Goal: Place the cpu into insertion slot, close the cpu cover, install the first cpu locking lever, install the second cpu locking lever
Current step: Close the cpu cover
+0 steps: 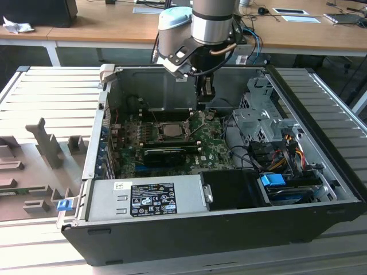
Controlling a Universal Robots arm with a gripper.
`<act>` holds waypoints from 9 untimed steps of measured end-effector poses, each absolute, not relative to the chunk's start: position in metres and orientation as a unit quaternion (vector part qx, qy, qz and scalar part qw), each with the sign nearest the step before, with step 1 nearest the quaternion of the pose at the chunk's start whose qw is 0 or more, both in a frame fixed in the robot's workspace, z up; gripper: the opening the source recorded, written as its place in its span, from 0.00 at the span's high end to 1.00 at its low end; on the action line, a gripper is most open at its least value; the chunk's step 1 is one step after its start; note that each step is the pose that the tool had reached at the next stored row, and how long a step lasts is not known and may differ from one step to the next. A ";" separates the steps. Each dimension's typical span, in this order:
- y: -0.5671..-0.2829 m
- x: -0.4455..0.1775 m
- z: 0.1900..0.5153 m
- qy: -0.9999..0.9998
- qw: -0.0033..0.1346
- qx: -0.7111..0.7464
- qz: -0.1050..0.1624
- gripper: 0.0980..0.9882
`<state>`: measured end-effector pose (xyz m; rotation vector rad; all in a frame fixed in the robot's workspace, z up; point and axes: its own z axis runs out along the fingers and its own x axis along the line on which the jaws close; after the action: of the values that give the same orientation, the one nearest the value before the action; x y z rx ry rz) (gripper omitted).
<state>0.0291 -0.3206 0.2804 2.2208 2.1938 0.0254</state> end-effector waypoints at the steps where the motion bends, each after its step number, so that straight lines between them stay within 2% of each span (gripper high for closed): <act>1: -0.321 0.032 0.278 0.703 0.010 0.711 0.008 0.99; 9: -0.315 0.056 0.262 0.703 0.009 0.711 0.007 0.99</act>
<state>0.0561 -0.3147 0.2624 2.2210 2.1962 0.0226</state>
